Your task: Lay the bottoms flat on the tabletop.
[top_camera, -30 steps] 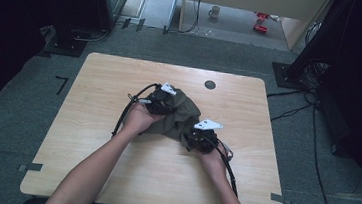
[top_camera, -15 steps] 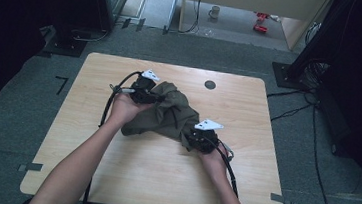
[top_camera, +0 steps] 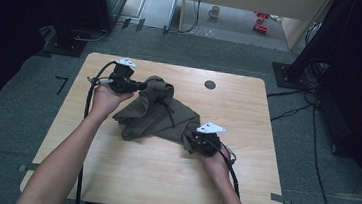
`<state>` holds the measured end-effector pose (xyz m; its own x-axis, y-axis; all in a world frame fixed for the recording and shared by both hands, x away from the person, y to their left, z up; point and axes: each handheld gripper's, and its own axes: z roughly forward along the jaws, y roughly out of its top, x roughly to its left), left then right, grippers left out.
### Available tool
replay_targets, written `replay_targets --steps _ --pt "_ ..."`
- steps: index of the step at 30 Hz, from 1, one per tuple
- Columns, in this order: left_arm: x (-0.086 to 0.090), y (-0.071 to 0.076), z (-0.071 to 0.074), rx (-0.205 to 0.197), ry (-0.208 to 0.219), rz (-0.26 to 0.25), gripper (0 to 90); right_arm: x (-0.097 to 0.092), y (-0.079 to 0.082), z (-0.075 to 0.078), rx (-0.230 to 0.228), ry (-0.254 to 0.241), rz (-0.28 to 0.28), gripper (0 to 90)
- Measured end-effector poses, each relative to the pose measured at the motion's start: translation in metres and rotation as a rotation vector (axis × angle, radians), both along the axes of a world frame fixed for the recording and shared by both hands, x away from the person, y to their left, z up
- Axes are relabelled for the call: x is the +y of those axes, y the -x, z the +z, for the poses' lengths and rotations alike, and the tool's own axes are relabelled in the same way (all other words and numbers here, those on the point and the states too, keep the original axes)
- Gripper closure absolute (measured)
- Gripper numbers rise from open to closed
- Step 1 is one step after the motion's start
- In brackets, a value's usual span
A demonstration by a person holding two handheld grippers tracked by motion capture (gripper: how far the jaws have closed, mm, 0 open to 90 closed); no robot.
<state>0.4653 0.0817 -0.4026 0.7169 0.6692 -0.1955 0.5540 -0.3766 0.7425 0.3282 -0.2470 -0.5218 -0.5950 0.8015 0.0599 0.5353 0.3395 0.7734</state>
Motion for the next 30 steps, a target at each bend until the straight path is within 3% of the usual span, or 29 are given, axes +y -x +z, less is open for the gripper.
replay_targets --steps 7,14,16,17,20,25,30 --pt "0.025 -0.009 -0.005 0.022 0.025 0.037 90.0 -0.016 0.014 0.0 0.001 0.003 0.014 69.1" --pt "0.044 -0.025 -0.02 0.039 0.03 0.099 89.7 -0.028 0.025 0.0 0.001 0.002 0.009 68.3" --pt "0.048 -0.028 -0.021 0.019 0.015 0.129 87.2 -0.028 0.026 0.0 0.001 0.0 0.006 68.0" --pt "0.051 -0.029 -0.022 -0.005 0.016 0.158 81.7 -0.028 0.026 0.0 -0.003 0.003 0.007 67.8" --pt "0.061 -0.03 -0.019 -0.026 0.026 0.201 68.6 -0.028 0.026 0.0 -0.004 0.01 0.01 64.4" --pt "0.081 -0.024 -0.016 -0.043 0.021 0.229 66.5 -0.028 0.024 0.003 0.03 -0.014 -0.023 58.9" --pt "0.088 -0.013 -0.016 -0.076 -0.015 0.235 62.6 -0.025 0.027 0.015 -0.02 -0.05 -0.039 55.8"
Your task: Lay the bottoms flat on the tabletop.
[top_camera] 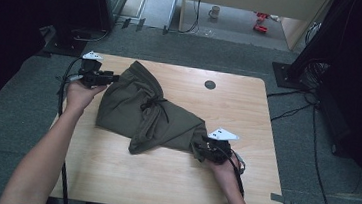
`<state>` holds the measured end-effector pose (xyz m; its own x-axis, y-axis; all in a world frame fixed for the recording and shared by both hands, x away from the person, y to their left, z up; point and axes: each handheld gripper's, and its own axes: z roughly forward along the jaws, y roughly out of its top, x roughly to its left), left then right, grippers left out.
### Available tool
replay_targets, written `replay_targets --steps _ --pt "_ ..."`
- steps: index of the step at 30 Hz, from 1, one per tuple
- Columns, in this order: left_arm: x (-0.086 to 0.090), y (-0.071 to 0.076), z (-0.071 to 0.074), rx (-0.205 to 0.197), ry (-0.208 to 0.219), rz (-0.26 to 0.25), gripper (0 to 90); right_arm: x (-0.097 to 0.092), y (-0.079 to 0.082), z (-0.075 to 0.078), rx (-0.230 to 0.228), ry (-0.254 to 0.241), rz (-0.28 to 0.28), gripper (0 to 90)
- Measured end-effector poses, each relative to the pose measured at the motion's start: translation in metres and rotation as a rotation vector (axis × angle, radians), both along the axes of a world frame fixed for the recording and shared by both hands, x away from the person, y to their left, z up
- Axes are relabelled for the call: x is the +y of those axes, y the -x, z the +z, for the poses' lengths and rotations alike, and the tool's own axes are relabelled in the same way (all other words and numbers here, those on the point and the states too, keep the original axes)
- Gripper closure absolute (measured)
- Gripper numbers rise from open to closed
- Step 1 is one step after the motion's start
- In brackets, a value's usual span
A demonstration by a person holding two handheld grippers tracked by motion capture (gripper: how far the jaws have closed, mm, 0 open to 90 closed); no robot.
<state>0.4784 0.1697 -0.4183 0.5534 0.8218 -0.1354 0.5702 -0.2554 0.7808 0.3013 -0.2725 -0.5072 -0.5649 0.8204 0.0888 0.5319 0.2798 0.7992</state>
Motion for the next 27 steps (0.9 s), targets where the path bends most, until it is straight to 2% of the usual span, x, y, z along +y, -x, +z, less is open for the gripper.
replay_targets --steps 8,14,17,25,27 --pt "-0.002 0.022 -0.015 0.018 -0.005 -0.052 60.8 0.018 0.0 0.019 -0.016 -0.025 0.036 53.2" --pt "-0.004 0.037 -0.023 0.023 0.006 -0.076 60.3 0.041 -0.001 0.033 -0.038 -0.027 0.094 53.0" --pt "-0.006 0.045 -0.029 0.022 -0.008 -0.084 60.2 0.054 -0.003 0.033 -0.033 -0.017 0.13 52.9" --pt "-0.003 0.06 -0.048 0.042 0.003 -0.082 60.8 0.091 -0.006 0.028 -0.025 0.02 0.226 52.0" --pt "-0.003 0.064 -0.051 0.046 -0.017 -0.086 60.7 0.098 -0.007 0.025 -0.015 0.021 0.245 51.9"
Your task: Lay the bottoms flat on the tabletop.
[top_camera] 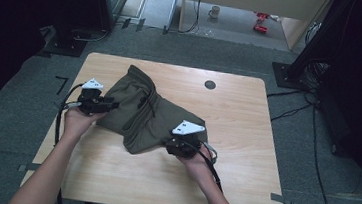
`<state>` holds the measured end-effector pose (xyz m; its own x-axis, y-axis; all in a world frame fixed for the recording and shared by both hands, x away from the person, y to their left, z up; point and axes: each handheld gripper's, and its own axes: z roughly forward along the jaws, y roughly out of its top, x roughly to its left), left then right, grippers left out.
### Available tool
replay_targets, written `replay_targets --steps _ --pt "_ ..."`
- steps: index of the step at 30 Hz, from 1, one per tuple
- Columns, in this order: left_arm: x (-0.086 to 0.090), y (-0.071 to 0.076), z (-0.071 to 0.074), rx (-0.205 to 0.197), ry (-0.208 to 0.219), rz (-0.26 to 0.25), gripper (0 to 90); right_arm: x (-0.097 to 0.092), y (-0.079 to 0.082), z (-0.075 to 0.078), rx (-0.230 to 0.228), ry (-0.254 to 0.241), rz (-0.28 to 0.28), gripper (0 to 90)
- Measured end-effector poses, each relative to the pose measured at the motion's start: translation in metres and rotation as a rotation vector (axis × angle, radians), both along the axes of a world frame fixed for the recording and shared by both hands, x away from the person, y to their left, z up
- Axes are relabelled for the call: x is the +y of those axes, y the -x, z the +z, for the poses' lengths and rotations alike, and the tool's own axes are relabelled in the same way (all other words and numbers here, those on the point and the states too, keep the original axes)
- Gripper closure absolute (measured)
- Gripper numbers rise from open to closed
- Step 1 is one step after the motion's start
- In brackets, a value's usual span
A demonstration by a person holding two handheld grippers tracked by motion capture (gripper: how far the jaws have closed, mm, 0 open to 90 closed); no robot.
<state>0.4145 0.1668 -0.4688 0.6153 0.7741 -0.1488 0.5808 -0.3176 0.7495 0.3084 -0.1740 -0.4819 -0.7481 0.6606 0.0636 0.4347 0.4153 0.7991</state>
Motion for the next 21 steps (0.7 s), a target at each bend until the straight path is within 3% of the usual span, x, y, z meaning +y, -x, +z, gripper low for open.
replay_targets --steps 8,12,19,20,21 --pt "0.004 0.015 -0.013 -0.003 0.013 -0.005 58.5 0.035 -0.001 -0.006 0.025 -0.001 0.074 46.4" --pt "0.003 0.02 -0.018 -0.007 -0.007 -0.005 58.0 0.051 0.0 -0.01 0.026 0.011 0.112 44.1" --pt "0.007 0.024 -0.026 0.005 0.0 0.012 56.8 0.071 0.001 -0.022 0.042 0.025 0.152 41.4" --pt "0.009 0.024 -0.028 0.011 0.02 0.017 56.7 0.074 0.001 -0.024 0.045 0.031 0.156 41.2" --pt "0.01 0.025 -0.029 0.009 0.008 0.018 56.8 0.076 0.001 -0.026 0.048 0.036 0.159 41.1"
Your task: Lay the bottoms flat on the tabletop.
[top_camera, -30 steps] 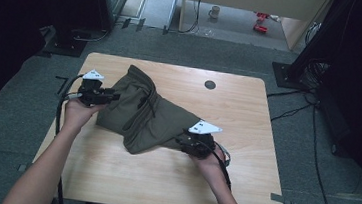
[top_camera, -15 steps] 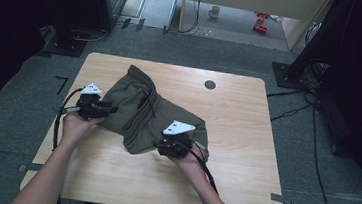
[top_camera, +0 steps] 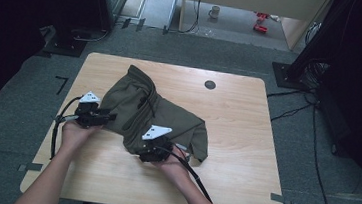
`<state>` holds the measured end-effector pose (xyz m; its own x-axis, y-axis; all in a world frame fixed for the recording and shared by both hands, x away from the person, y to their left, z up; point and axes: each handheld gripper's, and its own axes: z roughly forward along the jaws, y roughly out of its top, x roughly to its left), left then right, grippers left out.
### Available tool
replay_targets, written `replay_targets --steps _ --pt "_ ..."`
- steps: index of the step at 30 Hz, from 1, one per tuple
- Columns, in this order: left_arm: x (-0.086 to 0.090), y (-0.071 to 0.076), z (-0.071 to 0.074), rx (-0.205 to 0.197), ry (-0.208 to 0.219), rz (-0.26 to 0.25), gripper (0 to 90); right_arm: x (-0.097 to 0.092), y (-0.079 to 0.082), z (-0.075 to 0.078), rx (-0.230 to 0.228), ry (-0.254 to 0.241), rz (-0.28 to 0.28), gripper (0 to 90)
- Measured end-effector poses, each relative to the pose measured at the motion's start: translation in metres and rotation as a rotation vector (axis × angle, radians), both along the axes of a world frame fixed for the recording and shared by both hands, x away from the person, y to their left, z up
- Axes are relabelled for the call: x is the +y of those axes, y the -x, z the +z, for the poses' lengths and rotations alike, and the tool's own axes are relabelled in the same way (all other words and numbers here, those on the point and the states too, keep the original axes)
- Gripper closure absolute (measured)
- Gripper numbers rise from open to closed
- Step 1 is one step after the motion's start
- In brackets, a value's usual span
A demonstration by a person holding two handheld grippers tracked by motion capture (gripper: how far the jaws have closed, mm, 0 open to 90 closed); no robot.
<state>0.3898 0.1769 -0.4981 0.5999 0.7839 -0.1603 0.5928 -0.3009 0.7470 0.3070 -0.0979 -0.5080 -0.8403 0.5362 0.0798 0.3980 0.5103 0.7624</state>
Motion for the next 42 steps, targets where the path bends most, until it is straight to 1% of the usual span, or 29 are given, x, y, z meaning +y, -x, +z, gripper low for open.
replay_targets --steps 2,4,8,12,14,16,17,20,21,22,23,24,26,27,29,32,35,36,38,39,41,42 --pt "0.002 0.001 -0.002 0.002 -0.008 0.009 56.8 0.004 0.001 -0.003 -0.006 0.02 0.009 41.4" --pt "0.003 0.001 -0.004 0.007 0.001 0.014 56.8 0.007 0.002 -0.005 -0.023 0.041 0.017 43.3" --pt "0.001 0.002 -0.008 0.004 -0.017 0.01 56.7 0.009 0.003 -0.008 -0.056 0.085 0.028 48.8" --pt "-0.002 0.004 -0.012 -0.013 -0.035 -0.002 55.5 0.009 0.004 -0.009 -0.082 0.073 0.017 59.4" --pt "-0.004 0.004 -0.013 -0.015 -0.049 -0.008 55.4 0.009 0.005 -0.009 -0.084 0.07 0.025 66.1" --pt "-0.005 0.005 -0.013 -0.017 -0.051 -0.011 55.4 0.01 0.006 -0.008 -0.087 0.077 0.027 73.6" --pt "-0.007 0.005 -0.012 -0.015 -0.049 -0.014 55.4 0.01 0.007 -0.007 -0.083 0.077 0.026 78.6" --pt "-0.01 0.007 -0.01 -0.021 -0.045 -0.023 55.2 0.011 0.008 -0.005 -0.059 0.073 0.014 87.1" --pt "-0.014 0.008 -0.007 -0.026 -0.011 -0.037 55.1 0.011 0.008 -0.003 -0.047 0.068 0.007 87.6" --pt "-0.016 0.009 -0.007 -0.026 0.008 -0.044 55.1 0.011 0.008 -0.002 -0.039 0.071 0.006 87.8" --pt "-0.02 0.01 -0.006 -0.022 0.013 -0.054 55.1 0.01 0.008 -0.001 -0.037 0.071 0.009 88.0" --pt "-0.023 0.011 -0.007 -0.026 0.002 -0.065 55.1 0.01 0.008 0.0 -0.036 0.066 0.011 88.1" --pt "-0.03 0.013 -0.009 -0.031 -0.035 -0.08 55.0 0.008 0.009 0.003 -0.033 0.057 0.01 88.3" --pt "-0.03 0.013 -0.009 -0.031 -0.035 -0.08 54.9 0.008 0.01 0.004 -0.031 0.053 0.009 88.3" --pt "-0.034 0.014 -0.013 -0.02 -0.051 -0.086 54.9 0.008 0.012 0.007 -0.024 0.047 0.01 88.3" --pt "-0.035 0.019 -0.014 -0.035 -0.071 -0.094 55.0 0.008 0.018 0.012 -0.009 0.027 0.022 88.3" --pt "-0.034 0.022 -0.014 -0.052 -0.087 -0.106 56.3 0.008 0.025 0.018 -0.012 0.011 0.044 88.4" --pt "-0.034 0.022 -0.014 -0.052 -0.087 -0.106 57.2 0.008 0.026 0.021 -0.022 0.008 0.049 88.4" --pt "-0.031 0.022 -0.015 -0.057 -0.086 -0.102 59.9 0.005 0.026 0.026 -0.042 0.004 0.045 88.4" --pt "-0.031 0.021 -0.015 -0.057 -0.085 -0.1 61.6 0.002 0.024 0.029 -0.04 -0.002 0.037 88.4" --pt "-0.032 0.022 -0.014 -0.062 -0.1 -0.096 64.3 -0.004 0.02 0.034 -0.037 -0.023 0.017 88.5" --pt "-0.032 0.022 -0.014 -0.067 -0.108 -0.097 65.3 -0.008 0.019 0.037 -0.042 -0.032 0.008 88.4"
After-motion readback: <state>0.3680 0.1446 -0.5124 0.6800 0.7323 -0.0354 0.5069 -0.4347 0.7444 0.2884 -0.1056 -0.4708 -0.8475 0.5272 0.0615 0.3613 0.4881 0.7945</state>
